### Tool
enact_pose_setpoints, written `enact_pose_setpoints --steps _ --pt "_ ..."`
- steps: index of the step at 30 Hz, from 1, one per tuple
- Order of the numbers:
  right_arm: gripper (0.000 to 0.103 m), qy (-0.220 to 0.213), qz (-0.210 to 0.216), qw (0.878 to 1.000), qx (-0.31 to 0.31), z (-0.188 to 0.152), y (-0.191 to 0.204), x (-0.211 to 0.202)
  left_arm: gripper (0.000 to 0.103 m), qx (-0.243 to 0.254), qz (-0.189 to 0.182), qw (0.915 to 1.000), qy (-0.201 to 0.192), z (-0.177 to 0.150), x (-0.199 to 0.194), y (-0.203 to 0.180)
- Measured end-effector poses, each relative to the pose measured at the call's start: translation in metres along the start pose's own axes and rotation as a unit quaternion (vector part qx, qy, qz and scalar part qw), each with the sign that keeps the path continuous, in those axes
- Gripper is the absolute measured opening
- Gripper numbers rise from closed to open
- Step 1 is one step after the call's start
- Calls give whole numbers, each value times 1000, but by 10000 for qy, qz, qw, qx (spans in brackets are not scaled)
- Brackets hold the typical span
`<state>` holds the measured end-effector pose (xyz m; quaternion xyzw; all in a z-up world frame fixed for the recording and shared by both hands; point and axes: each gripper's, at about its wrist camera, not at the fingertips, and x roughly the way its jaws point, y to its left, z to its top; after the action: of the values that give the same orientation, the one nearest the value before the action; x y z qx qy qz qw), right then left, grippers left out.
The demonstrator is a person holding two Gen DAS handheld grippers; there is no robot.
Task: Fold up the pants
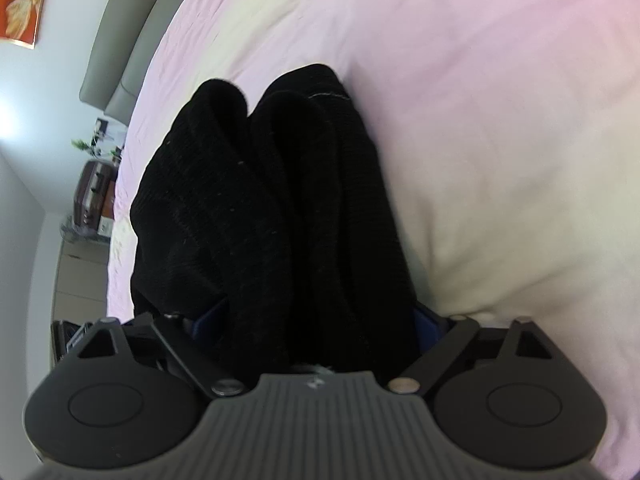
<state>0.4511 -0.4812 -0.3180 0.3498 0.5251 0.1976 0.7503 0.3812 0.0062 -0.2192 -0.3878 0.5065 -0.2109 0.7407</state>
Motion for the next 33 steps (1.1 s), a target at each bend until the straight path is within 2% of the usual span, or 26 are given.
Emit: enact_pose_setpoints --steps 1,4,7,10,15,20,24,28,33 --pt "71 -4 2 10000 -7 0 4 -2 83 31 40 10000 -35 -1 0 -2" --pt "61 -78 -99 9998 -142 -8 23 -19 71 60 60 10000 -45 -2 -7 -7" --pt "55 -229 -129 9990 -359 -13 55 -30 60 146 96 9998 -98 0 -24 -16" --pt "53 -277 -42 9985 -466 -21 91 -39 58 252 82 9995 -176 3 -53 -26" --pt "53 -134 242 9981 -542 -52 156 -29 58 568 405 9973 -234 11 -134 -26" --pt "53 20 753 9957 -546 -97 223 22 58 827 937 9910 -481 13 -230 -9" --pt "53 174 1041 9924 -627 -127 269 76 58 717 1289 9871 -628 19 -289 24" --pt "52 318 1105 9914 -624 -143 296 123 58 566 1438 9851 -752 31 -320 65" --pt "52 354 964 9928 -613 -163 321 175 58 409 1404 9863 -765 49 -334 120"
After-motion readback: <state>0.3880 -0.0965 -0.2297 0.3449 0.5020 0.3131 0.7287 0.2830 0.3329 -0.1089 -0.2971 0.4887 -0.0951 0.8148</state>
